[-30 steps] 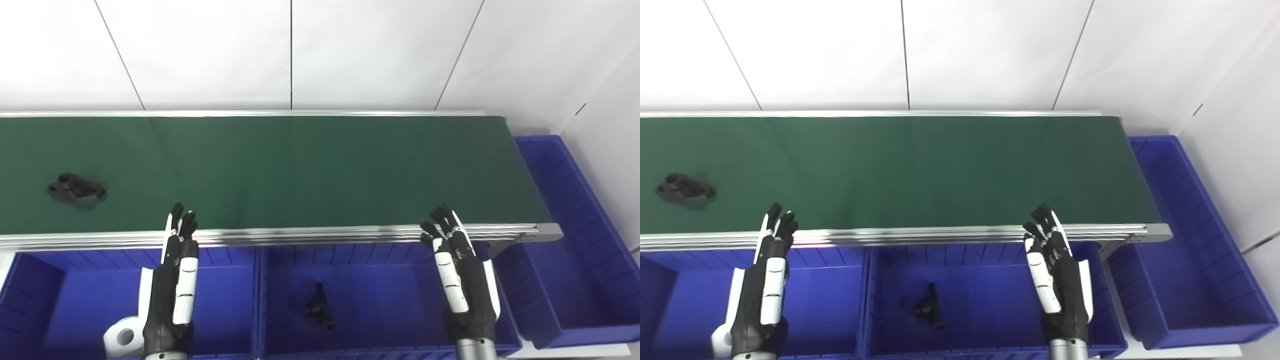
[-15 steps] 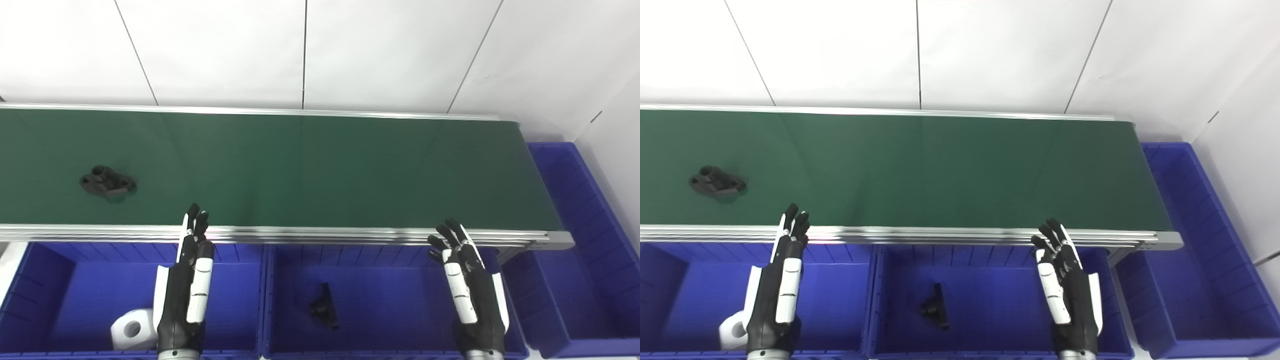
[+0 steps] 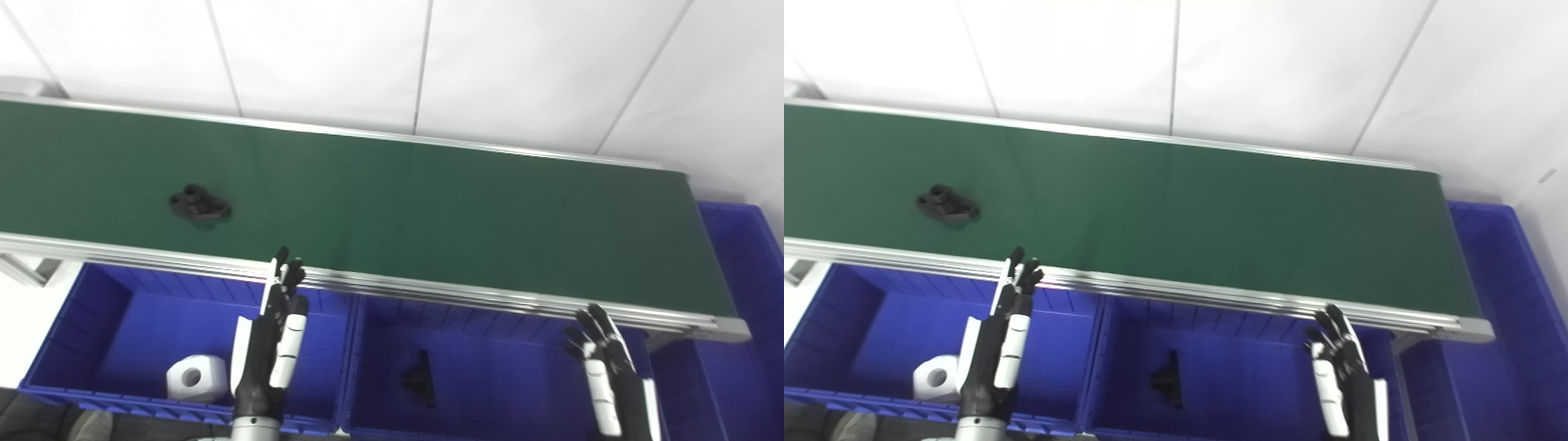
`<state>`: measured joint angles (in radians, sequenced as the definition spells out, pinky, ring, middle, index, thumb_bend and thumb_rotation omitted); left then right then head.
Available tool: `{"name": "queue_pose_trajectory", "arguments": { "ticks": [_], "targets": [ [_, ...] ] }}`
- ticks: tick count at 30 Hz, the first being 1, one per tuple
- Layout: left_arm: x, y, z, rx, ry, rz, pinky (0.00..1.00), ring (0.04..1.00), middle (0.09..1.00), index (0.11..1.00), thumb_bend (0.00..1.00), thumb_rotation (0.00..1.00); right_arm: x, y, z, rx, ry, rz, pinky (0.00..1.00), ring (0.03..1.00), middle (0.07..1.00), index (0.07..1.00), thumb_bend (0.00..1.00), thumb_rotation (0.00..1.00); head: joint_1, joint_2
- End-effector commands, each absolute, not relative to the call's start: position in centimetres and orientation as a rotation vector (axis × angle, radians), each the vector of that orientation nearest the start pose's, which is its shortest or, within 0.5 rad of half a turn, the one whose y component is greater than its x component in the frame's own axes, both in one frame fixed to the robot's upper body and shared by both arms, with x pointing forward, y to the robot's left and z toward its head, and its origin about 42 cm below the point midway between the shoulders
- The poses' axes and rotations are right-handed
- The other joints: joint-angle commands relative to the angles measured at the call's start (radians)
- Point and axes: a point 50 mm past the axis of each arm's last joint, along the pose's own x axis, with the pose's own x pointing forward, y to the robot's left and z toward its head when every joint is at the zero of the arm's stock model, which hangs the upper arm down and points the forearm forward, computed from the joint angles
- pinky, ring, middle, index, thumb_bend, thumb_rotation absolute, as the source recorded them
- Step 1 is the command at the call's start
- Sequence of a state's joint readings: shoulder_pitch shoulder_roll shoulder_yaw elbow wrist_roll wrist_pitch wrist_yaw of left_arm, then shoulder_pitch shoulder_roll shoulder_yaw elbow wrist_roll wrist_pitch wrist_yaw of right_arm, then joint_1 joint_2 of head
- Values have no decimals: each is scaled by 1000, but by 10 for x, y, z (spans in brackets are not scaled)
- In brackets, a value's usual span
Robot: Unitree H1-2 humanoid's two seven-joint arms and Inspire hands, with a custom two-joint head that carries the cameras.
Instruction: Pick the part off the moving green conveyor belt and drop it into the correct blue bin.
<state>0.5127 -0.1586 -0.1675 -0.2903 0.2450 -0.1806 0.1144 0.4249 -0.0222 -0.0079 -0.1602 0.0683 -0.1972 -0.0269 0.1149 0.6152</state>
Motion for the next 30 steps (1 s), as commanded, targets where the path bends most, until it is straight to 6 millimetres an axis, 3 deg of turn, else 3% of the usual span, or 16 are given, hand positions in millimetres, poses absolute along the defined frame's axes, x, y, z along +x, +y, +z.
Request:
{"name": "queue_pose_trajectory", "arguments": {
  "ticks": [1, 6, 9, 19, 30],
  "targets": [
    [128, 150, 104, 55, -55, 137, 945, 937, 947, 974, 530, 1000, 141, -247, 73, 24, -30, -137, 812, 834, 874, 903, 617, 734, 3, -2],
    [128, 147, 102, 51, -39, 142, 956, 936, 931, 972, 565, 1000, 142, -252, 68, 29, -37, -144, 842, 838, 882, 920, 574, 744, 27, -27],
    [128, 145, 100, 39, -43, 137, 966, 938, 931, 973, 537, 1000, 141, -253, 64, 28, -44, -141, 873, 855, 897, 940, 504, 741, 36, -44],
    [128, 145, 92, 31, -32, 140, 958, 925, 927, 969, 566, 975, 141, -253, 57, 15, -39, -160, 861, 842, 900, 961, 398, 711, 41, -93],
    [129, 144, 88, 33, -30, 144, 937, 918, 928, 959, 609, 971, 142, -253, 56, 35, -29, -158, 873, 854, 914, 978, 358, 699, 39, -107]
  ]
}}
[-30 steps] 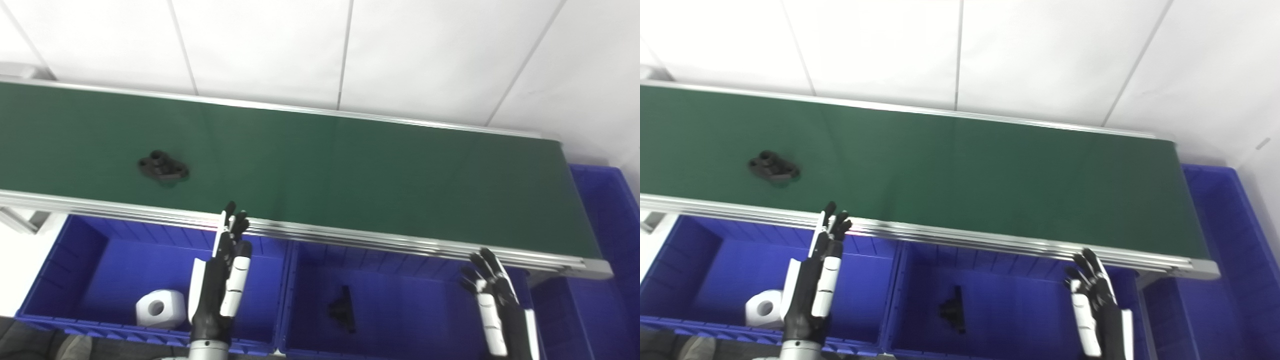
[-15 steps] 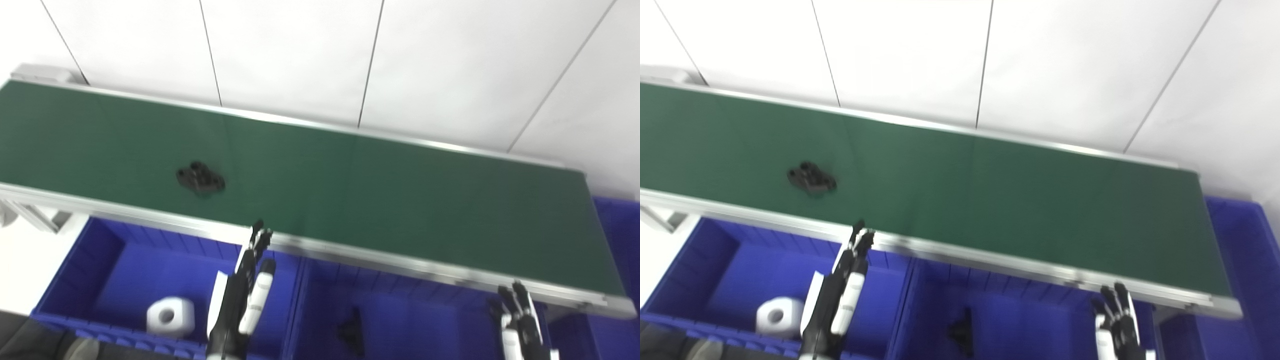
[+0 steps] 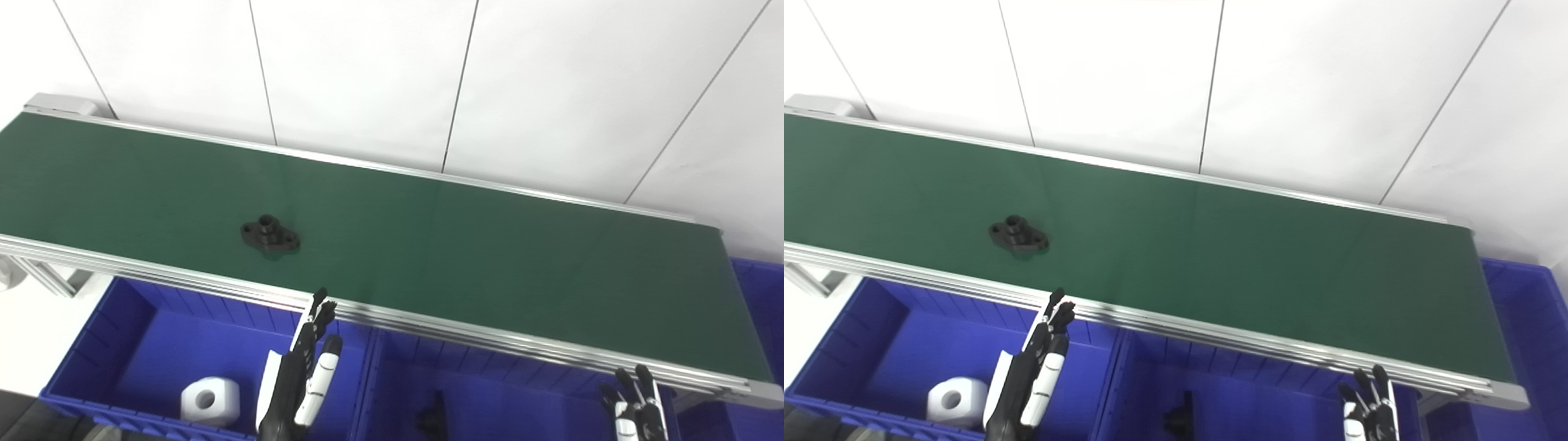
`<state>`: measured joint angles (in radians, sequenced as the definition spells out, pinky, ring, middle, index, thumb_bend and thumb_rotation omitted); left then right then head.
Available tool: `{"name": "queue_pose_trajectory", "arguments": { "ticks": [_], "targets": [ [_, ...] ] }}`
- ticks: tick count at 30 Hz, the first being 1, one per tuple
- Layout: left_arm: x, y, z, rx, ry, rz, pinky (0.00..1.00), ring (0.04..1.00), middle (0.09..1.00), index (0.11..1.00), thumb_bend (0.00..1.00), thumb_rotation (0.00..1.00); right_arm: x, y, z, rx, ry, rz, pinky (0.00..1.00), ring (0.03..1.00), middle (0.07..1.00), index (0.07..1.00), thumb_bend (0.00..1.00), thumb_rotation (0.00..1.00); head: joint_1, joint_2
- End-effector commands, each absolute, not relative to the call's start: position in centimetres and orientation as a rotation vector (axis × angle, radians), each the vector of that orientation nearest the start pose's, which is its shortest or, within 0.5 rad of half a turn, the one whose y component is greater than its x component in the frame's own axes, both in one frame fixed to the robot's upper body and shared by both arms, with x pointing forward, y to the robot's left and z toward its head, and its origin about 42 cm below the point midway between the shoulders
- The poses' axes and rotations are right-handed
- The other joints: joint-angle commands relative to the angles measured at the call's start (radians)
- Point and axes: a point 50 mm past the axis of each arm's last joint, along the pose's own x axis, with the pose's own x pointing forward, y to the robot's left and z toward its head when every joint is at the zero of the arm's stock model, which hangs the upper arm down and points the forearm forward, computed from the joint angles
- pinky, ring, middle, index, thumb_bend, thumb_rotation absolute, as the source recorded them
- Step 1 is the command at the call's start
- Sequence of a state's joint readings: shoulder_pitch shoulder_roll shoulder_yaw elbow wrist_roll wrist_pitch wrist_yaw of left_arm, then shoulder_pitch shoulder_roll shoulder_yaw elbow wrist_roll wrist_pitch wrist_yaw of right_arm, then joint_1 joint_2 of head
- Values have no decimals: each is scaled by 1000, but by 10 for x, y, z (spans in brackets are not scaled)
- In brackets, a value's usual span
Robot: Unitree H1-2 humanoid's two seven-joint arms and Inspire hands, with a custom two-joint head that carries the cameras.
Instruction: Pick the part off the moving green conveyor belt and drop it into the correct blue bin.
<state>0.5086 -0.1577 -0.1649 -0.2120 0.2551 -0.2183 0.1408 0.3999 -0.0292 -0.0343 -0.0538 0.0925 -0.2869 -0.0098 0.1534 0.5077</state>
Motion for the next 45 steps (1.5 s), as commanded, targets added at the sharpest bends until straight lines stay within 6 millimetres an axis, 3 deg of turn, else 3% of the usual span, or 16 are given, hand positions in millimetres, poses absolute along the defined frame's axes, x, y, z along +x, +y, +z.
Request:
{"name": "queue_pose_trajectory", "arguments": {
  "ticks": [1, 7, 11, 16, 17, 21, 24, 33, 45],
  "targets": [
    [129, 144, 88, 32, -33, 143, 937, 918, 930, 958, 606, 970, 142, -254, 56, 40, -31, -158, 881, 857, 916, 980, 349, 694, 0, 2],
    [129, 143, 88, 27, -39, 142, 953, 922, 926, 962, 571, 976, 141, -255, 55, 14, -41, -143, 880, 864, 925, 987, 343, 683, -24, 1],
    [129, 144, 87, 13, -35, 138, 987, 934, 930, 968, 551, 977, 142, -257, 57, -175, -110, -107, 814, 826, 886, 937, 360, 715, -40, 4],
    [130, 146, 87, 18, -43, 138, 977, 931, 932, 977, 546, 998, 151, -257, 73, -377, -204, -71, 698, 772, 829, 878, 608, 625, -73, 3],
    [130, 147, 87, 16, -42, 137, 977, 931, 932, 977, 546, 999, 156, -259, 79, -431, -239, -60, 694, 770, 828, 879, 613, 623, -89, 3],
    [132, 150, 85, 16, -45, 133, 973, 937, 938, 993, 537, 1000, 171, -260, 97, -577, -318, -59, 702, 776, 824, 890, 838, 558, -122, 5],
    [134, 153, 85, 19, -53, 131, 974, 936, 938, 999, 517, 1000, 186, -257, 110, -620, -344, -56, 652, 759, 818, 868, 901, 514, -148, 7],
    [137, 154, 83, 5, -54, 115, 998, 955, 953, 1000, 478, 1000, 235, -235, 139, -759, -368, -12, 635, 728, 774, 803, 986, 328, -174, 8],
    [140, 150, 81, 0, -48, 110, 998, 942, 951, 1000, 501, 1000, 302, -191, 170, -954, -383, 45, 685, 760, 803, 817, 992, 327, -181, 5]
  ]
}}
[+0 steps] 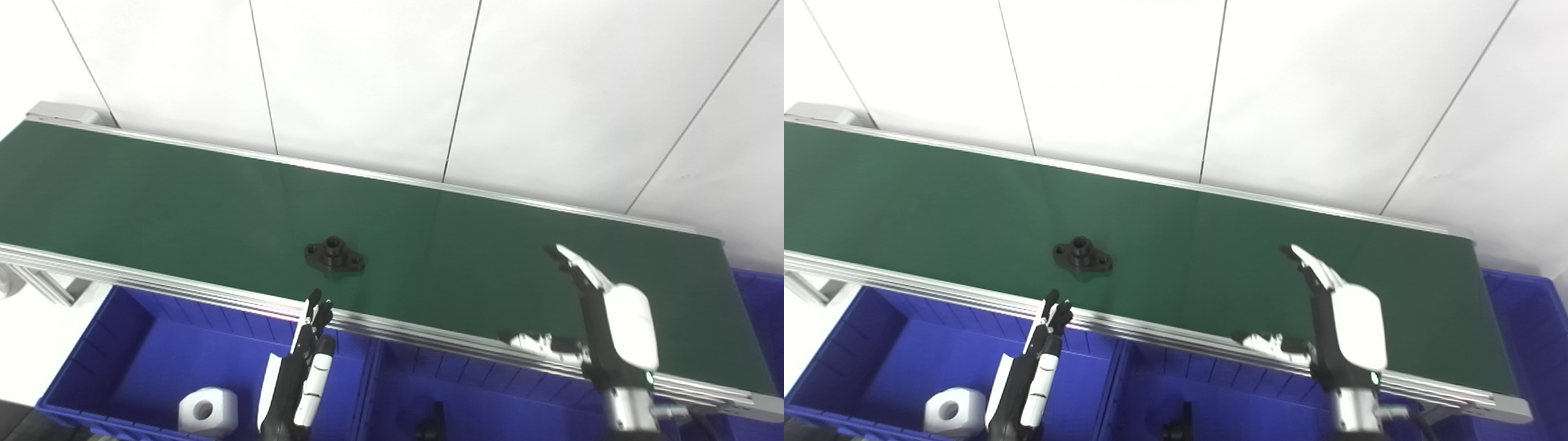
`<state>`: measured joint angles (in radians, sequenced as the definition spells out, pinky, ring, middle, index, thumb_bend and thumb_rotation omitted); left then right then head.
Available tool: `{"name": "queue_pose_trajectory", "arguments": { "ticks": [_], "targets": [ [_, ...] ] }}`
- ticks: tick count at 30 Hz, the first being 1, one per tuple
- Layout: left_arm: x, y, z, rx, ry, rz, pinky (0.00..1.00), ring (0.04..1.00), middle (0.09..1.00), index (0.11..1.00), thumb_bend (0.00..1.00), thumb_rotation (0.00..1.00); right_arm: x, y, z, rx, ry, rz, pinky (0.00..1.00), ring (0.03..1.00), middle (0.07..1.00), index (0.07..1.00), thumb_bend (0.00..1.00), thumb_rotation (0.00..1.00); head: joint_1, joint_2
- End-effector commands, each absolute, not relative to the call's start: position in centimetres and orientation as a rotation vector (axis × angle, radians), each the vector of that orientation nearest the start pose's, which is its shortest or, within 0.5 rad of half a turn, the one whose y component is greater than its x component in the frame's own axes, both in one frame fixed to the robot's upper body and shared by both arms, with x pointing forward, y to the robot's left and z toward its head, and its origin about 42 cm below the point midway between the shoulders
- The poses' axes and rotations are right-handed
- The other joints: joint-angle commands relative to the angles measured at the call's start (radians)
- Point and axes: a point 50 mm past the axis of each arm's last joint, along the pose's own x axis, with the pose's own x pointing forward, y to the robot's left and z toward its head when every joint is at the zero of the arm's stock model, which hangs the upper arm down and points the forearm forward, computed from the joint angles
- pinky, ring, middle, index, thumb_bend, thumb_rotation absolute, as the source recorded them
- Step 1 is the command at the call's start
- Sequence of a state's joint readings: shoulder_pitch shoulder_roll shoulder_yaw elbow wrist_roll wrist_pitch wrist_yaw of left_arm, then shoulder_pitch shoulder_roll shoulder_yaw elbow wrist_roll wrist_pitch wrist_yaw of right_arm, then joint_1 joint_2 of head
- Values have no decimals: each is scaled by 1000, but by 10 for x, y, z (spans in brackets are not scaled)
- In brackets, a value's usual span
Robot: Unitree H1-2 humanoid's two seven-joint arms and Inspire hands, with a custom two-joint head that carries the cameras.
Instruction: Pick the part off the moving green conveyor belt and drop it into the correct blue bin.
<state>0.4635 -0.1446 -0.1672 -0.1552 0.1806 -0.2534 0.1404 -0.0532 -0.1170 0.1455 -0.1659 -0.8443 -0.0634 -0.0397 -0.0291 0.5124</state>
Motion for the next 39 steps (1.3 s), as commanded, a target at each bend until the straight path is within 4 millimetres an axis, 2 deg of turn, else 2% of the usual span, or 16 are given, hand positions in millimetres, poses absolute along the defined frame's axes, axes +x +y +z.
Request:
{"name": "queue_pose_trajectory", "arguments": {
  "ticks": [1, 6, 14, 16, 21, 28, 39],
  "targets": [
    [140, 150, 81, 1, -48, 110, 999, 941, 950, 1000, 508, 1000, 306, -188, 171, -966, -386, 51, 678, 759, 804, 818, 987, 330, 2, 1],
    [142, 147, 80, 10, -49, 107, 1000, 937, 945, 1000, 532, 1000, 327, -172, 174, -1005, -406, 87, 678, 767, 802, 815, 981, 332, 5, -2],
    [145, 141, 78, -10, -61, 104, 1000, 931, 926, 1000, 523, 1000, 354, -146, 172, -1046, -410, 144, 650, 726, 763, 773, 993, 335, 10, -6],
    [145, 140, 77, -23, -69, 106, 1000, 944, 898, 1000, 491, 1000, 357, -140, 171, -1048, -403, 158, 636, 726, 764, 775, 993, 325, 10, -6],
    [146, 137, 76, -26, -75, 108, 1000, 956, 859, 1000, 491, 1000, 365, -125, 166, -1070, -381, 200, 665, 735, 772, 789, 980, 326, 12, -7],
    [145, 133, 78, -42, -89, 106, 1000, 940, 845, 1000, 464, 1000, 378, -97, 156, -1122, -357, 262, 624, 730, 775, 797, 977, 322, 20, -7],
    [140, 126, 82, -54, -108, 112, 1000, 873, 764, 1000, 413, 1000, 399, -73, 146, -1163, -299, 350, 595, 721, 781, 797, 966, 333, 41, 0]
  ]
}}
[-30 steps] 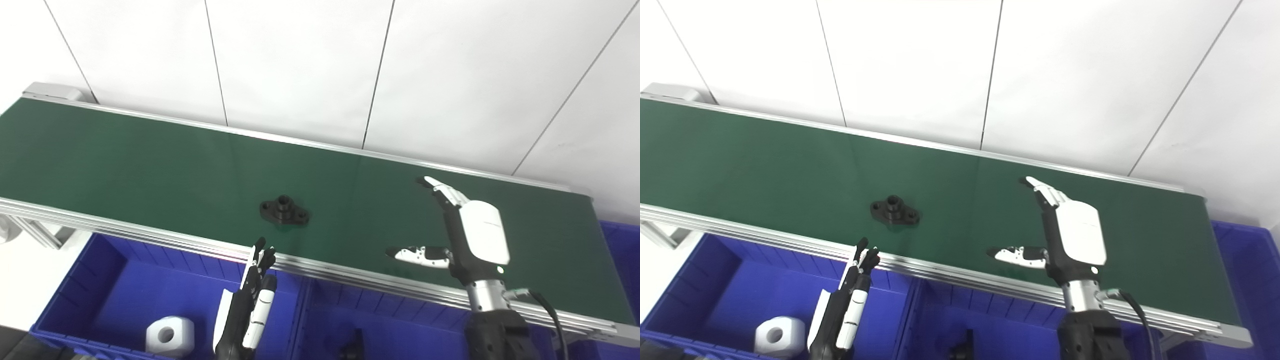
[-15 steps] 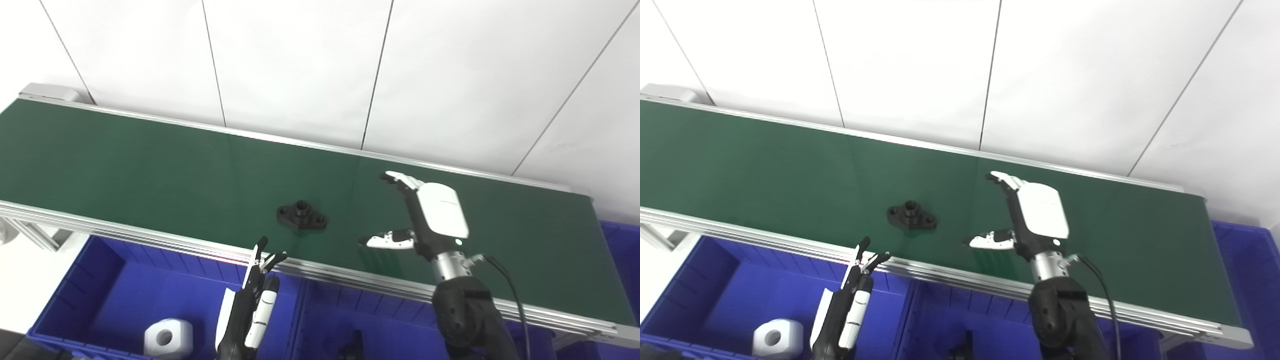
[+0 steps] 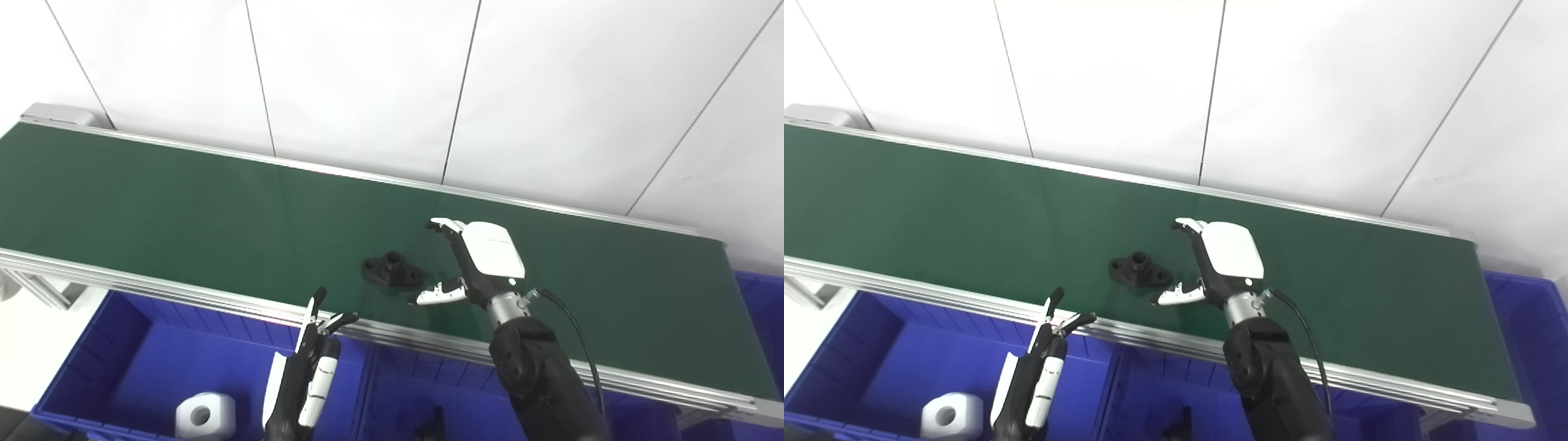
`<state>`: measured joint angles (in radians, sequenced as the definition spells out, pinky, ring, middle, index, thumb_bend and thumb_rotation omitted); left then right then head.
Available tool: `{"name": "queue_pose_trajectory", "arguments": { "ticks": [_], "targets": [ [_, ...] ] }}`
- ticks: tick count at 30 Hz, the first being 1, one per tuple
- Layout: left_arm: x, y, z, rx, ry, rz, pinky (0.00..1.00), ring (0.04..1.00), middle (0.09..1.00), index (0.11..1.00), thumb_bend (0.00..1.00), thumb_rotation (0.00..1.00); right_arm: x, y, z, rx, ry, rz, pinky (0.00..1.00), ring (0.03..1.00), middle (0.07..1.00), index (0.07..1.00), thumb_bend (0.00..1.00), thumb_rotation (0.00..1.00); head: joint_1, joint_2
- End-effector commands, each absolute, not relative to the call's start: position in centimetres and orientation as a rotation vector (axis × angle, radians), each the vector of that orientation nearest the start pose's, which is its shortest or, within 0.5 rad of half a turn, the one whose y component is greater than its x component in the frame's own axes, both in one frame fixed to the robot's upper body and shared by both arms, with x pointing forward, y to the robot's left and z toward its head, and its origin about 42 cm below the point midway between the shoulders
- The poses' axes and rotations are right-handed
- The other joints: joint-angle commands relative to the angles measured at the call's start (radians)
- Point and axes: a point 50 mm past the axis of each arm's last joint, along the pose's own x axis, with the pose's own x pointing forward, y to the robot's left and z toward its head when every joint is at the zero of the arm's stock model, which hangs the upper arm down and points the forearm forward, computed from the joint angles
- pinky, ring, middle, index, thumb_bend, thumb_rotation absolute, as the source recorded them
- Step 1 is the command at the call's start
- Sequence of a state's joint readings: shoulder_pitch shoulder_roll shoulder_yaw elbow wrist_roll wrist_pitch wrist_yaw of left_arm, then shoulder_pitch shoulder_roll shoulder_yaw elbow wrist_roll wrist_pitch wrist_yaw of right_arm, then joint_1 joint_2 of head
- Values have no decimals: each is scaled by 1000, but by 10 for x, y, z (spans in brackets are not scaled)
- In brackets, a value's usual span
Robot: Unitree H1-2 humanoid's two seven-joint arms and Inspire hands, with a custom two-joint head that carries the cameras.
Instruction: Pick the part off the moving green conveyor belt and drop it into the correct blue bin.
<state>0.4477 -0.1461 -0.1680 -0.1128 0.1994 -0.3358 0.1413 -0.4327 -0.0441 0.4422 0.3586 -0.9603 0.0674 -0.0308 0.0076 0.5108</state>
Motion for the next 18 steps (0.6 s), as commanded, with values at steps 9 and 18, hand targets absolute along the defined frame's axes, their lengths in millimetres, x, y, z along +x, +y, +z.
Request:
{"name": "queue_pose_trajectory", "arguments": {
  "ticks": [9, 18],
  "targets": [
    [136, 120, 87, -54, -112, 116, 1000, 852, 720, 1000, 416, 1000, 406, -63, 135, -1169, -254, 404, 558, 690, 761, 785, 970, 328, 19, 9],
    [130, 119, 93, -59, -114, 122, 1000, 833, 701, 1000, 414, 1000, 407, -68, 106, -1222, -131, 461, 264, 331, 433, 625, 809, 275, 34, 30]
  ]
}}
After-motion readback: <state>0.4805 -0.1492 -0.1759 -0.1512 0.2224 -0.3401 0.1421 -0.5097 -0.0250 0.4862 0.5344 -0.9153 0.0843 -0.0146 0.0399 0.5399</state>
